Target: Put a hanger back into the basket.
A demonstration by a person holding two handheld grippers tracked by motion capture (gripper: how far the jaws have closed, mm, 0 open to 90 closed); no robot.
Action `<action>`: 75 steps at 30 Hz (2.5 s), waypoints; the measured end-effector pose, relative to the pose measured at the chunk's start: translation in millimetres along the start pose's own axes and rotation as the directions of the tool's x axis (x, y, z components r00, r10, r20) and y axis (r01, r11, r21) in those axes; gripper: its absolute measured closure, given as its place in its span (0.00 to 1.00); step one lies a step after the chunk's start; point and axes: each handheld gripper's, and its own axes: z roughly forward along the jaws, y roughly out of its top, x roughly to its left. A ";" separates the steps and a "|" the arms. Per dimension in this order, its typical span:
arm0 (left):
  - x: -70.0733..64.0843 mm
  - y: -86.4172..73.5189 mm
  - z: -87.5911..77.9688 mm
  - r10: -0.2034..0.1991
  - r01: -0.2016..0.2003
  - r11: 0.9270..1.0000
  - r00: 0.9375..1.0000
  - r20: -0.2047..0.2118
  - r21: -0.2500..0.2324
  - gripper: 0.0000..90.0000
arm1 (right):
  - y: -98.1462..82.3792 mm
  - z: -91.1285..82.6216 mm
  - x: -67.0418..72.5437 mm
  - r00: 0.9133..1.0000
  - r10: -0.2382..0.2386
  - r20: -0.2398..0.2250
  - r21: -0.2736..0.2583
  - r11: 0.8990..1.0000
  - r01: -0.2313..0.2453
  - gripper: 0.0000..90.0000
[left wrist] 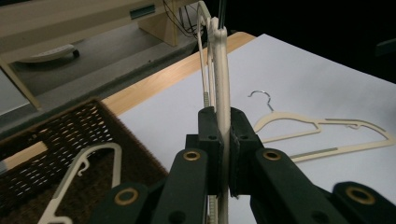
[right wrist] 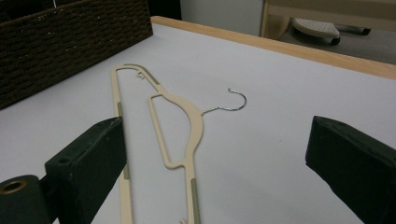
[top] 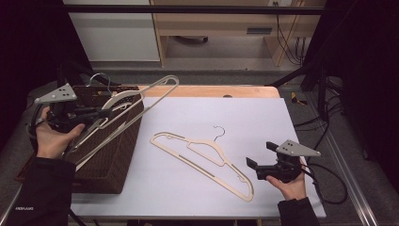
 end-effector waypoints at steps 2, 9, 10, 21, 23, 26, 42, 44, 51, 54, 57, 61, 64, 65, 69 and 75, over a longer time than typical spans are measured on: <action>7.8 -4.6 -4.3 -0.015 0.015 1.000 1.000 -0.009 -0.008 0.96 | 0.0 -0.2 -0.4 1.000 -0.003 -0.001 0.002 1.000 0.003 0.06; 37.4 -24.1 -19.1 -0.068 0.068 0.998 0.996 -0.057 -0.014 0.96 | 0.2 -0.4 -1.4 1.000 0.000 0.004 0.002 1.000 0.000 0.06; 41.1 -27.2 -20.3 -0.072 0.072 0.997 0.995 -0.068 -0.011 0.96 | 0.0 -0.4 -1.6 1.000 -0.001 0.004 0.004 1.000 0.001 0.06; 66.2 -52.5 -32.8 -0.101 0.102 0.995 0.990 -0.098 0.003 0.96 | -0.5 2.4 -1.1 1.000 0.006 0.007 0.010 1.000 -0.006 0.05; 70.1 -56.5 -34.5 -0.115 0.116 0.993 0.988 -0.100 0.003 0.95 | -0.4 2.5 -1.1 1.000 0.007 0.006 0.010 1.000 -0.007 0.05; 75.3 -63.7 -35.9 -0.132 0.134 0.991 0.985 -0.106 0.012 0.96 | -0.4 2.1 -1.7 1.000 0.005 0.005 0.011 1.000 -0.005 0.05; 87.6 -84.2 -49.5 -0.159 0.165 0.986 0.980 -0.120 0.037 0.96 | -1.2 3.7 -1.3 1.000 0.006 0.004 0.021 1.000 -0.006 0.05; 87.0 -84.4 -47.1 -0.155 0.162 0.986 0.980 -0.123 0.048 0.96 | -1.2 4.0 -1.3 1.000 0.005 0.004 0.021 1.000 -0.006 0.05; 86.2 -92.7 -23.0 -0.163 0.182 0.974 0.978 -0.133 0.138 0.96 | -1.2 3.5 -1.3 1.000 0.004 -0.001 0.023 1.000 -0.004 0.05; 87.4 -100.3 -16.4 -0.193 0.211 0.966 0.972 -0.131 0.148 0.95 | -1.1 3.3 -1.5 1.000 0.005 0.000 0.022 1.000 -0.005 0.05; 88.6 -105.1 -13.2 -0.214 0.235 0.959 0.967 -0.136 0.159 0.95 | -1.1 3.5 -1.3 1.000 0.005 -0.001 0.022 1.000 -0.005 0.05; 91.1 -115.7 -4.5 -0.258 0.289 0.938 0.950 -0.173 0.189 0.93 | -1.1 4.3 -0.5 1.000 0.007 -0.002 0.022 1.000 -0.007 0.05; 91.3 -120.1 -0.2 -0.262 0.315 0.921 0.937 -0.233 0.230 0.88 | -1.0 3.7 -0.9 1.000 0.001 -0.002 0.022 1.000 -0.001 0.05; 91.7 -120.7 -1.5 -0.267 0.322 0.918 0.933 -0.243 0.230 0.88 | -1.0 3.7 -0.9 1.000 0.001 -0.002 0.022 1.000 -0.001 0.05; 90.9 -121.2 -12.7 -0.280 0.334 0.928 0.918 -0.279 0.167 0.75 | -1.0 4.5 -0.5 1.000 0.004 -0.001 0.022 1.000 -0.004 0.05; 81.7 -110.8 -29.1 -0.274 0.307 0.949 0.912 -0.306 0.066 0.63 | -1.0 4.4 -0.4 1.000 0.008 -0.005 0.022 1.000 -0.008 0.05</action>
